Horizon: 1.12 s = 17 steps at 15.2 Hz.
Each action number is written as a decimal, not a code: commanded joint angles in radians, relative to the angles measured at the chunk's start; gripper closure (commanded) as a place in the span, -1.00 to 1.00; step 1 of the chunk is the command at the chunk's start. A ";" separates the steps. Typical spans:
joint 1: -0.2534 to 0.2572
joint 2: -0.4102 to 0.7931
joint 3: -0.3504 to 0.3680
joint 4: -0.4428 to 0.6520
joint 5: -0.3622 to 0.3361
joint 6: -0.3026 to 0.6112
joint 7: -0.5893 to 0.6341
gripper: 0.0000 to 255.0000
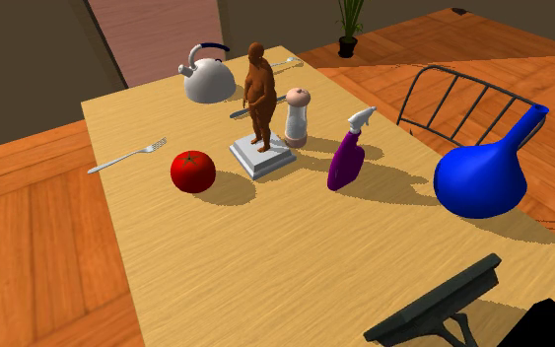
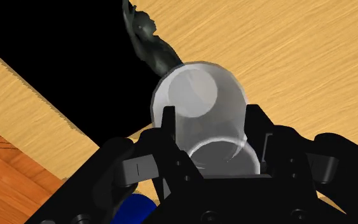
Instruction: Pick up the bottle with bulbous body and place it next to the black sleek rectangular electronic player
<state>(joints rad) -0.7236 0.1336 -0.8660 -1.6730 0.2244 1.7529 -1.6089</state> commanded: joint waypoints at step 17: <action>-0.435 0.396 0.007 0.383 0.279 -0.152 -0.358 1.00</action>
<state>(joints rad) -1.1633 0.5311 -0.8583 -1.2722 0.5038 1.5864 -1.9623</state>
